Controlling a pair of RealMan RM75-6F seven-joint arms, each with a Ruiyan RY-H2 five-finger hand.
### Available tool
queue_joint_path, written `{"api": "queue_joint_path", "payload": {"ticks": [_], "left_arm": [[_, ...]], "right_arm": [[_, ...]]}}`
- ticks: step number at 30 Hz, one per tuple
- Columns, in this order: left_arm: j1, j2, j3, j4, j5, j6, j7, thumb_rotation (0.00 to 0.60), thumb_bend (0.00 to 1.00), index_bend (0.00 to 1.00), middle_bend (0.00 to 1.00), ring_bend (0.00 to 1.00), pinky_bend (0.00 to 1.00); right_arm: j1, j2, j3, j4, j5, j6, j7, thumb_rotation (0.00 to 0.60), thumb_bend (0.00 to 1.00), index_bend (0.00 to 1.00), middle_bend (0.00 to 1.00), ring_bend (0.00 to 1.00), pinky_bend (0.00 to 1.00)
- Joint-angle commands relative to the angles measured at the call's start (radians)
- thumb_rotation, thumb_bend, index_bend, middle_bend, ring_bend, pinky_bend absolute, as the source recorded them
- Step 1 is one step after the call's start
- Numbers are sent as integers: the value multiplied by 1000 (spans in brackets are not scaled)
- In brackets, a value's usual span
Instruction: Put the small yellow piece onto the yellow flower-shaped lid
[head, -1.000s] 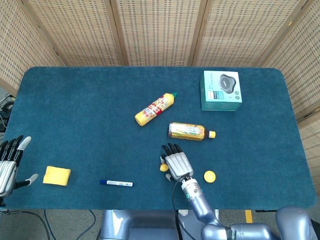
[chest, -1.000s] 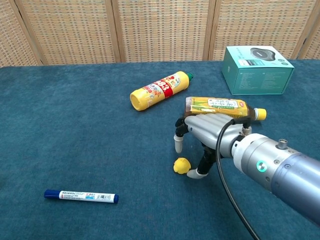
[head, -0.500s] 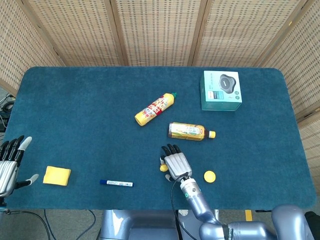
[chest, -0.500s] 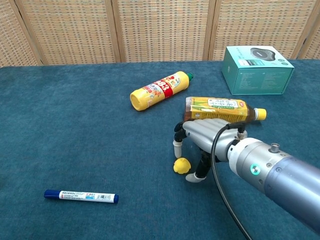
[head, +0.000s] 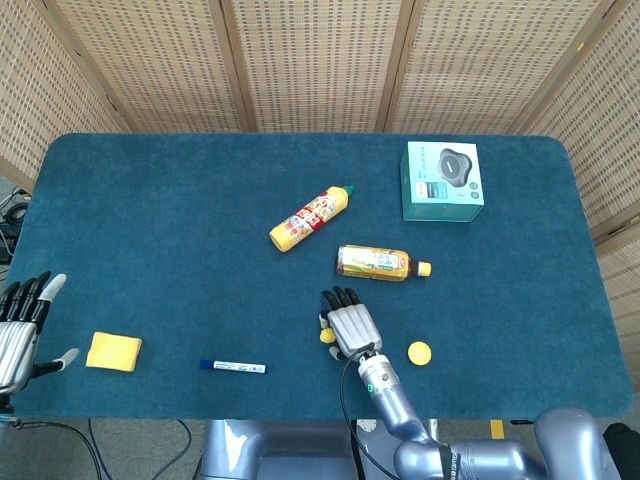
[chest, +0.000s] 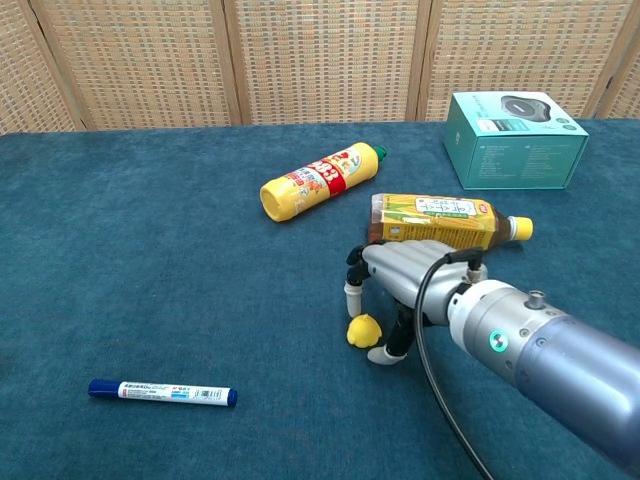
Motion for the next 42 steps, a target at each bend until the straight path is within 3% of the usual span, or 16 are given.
{"api": "queue_joint_path", "payload": {"ticks": [1, 20, 31, 42], "left_arm": [[0, 0, 0, 0, 0, 0, 0, 600, 146, 0, 0, 0, 0], [-3, -6, 5, 0, 8, -3, 13, 600, 146, 0, 0, 0, 0], [-5, -8, 6, -3, 6, -7, 22, 600, 146, 0, 0, 0, 0], [-4, -10, 9, -10, 14, -2, 35, 600, 146, 0, 0, 0, 0]], "right_arm": [[3, 0, -3, 4, 0, -1, 0, 600, 190, 493, 102, 0, 85], [1, 73, 5, -69, -19, 45, 4, 600, 188, 556, 112, 0, 85], [-44, 254, -3, -222, -58, 120, 5, 600, 188, 556, 112, 0, 84], [-130, 414, -76, -311, -99, 162, 74, 600, 186, 557, 111, 0, 84]]}}
